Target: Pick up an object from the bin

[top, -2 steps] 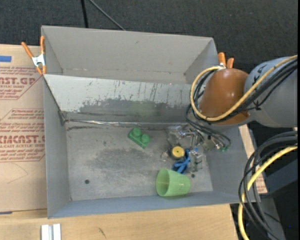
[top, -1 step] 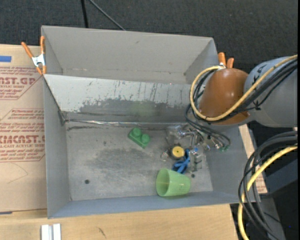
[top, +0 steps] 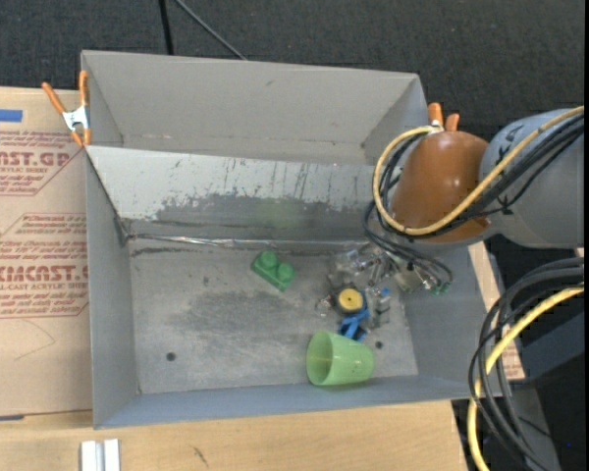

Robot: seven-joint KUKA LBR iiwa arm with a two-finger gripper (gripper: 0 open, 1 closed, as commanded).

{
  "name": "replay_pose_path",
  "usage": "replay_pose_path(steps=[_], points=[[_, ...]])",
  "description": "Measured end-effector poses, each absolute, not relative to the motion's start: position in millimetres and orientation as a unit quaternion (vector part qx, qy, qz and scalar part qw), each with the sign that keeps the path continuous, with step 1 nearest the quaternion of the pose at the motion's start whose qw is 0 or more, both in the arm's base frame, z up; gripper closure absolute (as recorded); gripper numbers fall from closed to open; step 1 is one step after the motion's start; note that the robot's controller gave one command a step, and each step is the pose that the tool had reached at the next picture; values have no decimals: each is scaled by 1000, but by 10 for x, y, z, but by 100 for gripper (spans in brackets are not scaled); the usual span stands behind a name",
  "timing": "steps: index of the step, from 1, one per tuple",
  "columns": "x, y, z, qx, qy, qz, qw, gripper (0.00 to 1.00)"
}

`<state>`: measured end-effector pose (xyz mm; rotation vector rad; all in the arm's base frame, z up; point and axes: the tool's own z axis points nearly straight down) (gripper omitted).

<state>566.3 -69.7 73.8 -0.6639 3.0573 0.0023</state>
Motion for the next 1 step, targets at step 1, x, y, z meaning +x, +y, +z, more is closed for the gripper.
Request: replay_pose_path(steps=[1], points=[[5687,-686,1958,-212,977,-1,5,100]])
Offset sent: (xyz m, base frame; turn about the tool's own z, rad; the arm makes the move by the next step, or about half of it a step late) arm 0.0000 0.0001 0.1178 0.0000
